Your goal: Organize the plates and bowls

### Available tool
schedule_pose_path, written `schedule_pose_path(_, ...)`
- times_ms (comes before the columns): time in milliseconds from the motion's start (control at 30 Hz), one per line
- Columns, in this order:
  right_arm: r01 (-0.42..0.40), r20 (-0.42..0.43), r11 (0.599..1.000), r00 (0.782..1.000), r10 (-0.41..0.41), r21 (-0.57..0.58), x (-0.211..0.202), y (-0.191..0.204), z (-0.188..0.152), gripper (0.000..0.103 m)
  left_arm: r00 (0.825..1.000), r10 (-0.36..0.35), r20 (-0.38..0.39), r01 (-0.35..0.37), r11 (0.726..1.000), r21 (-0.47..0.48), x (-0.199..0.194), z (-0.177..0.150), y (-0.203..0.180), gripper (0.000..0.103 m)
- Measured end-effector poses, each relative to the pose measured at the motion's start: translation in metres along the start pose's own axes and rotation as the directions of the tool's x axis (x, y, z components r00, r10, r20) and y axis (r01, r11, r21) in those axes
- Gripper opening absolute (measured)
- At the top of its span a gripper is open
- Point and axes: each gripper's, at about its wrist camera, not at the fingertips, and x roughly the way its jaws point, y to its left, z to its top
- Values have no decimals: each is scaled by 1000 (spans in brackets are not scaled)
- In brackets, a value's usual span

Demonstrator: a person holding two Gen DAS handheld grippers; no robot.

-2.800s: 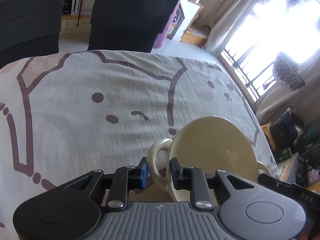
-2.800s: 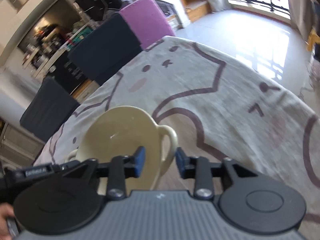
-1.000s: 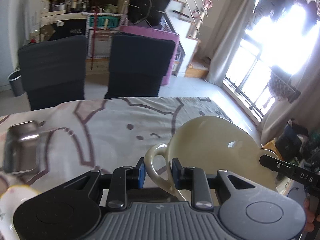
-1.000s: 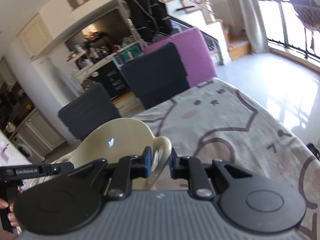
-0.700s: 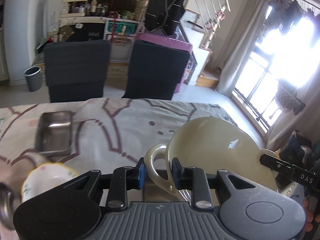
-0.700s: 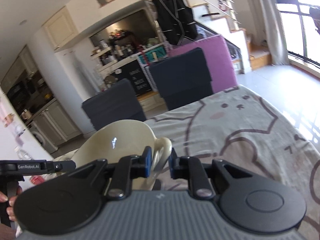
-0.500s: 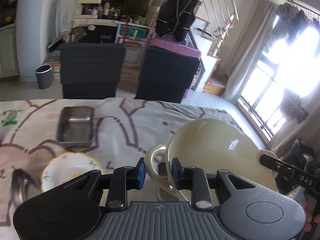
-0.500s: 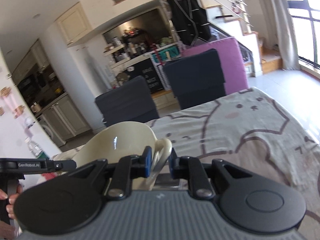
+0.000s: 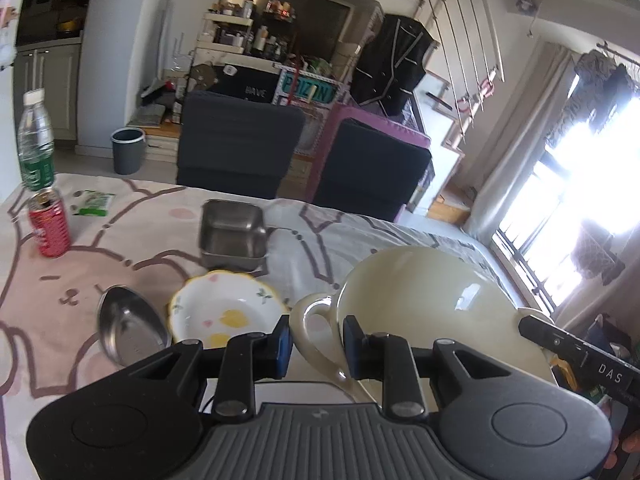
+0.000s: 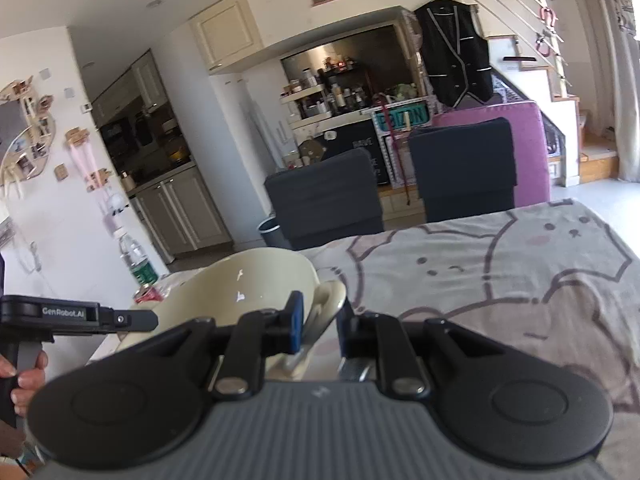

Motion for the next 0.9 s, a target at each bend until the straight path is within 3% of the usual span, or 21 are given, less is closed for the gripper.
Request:
schedule_pose_path(367, -42, -62, 998, 997, 39, -48, -4, 22, -29, 21, 999, 9, 38, -8, 1000, -12, -16, -37, 36, 28)
schedule_pose_path(667, -37, -152, 998, 988, 29, -50, 3, 37, -49, 21, 999, 17, -33, -18, 999, -40, -4, -59, 61, 28)
schedule_pose_path(900, -42, -248, 999, 968, 33, -30, 18, 44, -64, 21, 995, 51, -87, -56, 997, -53, 4, -70, 77, 28)
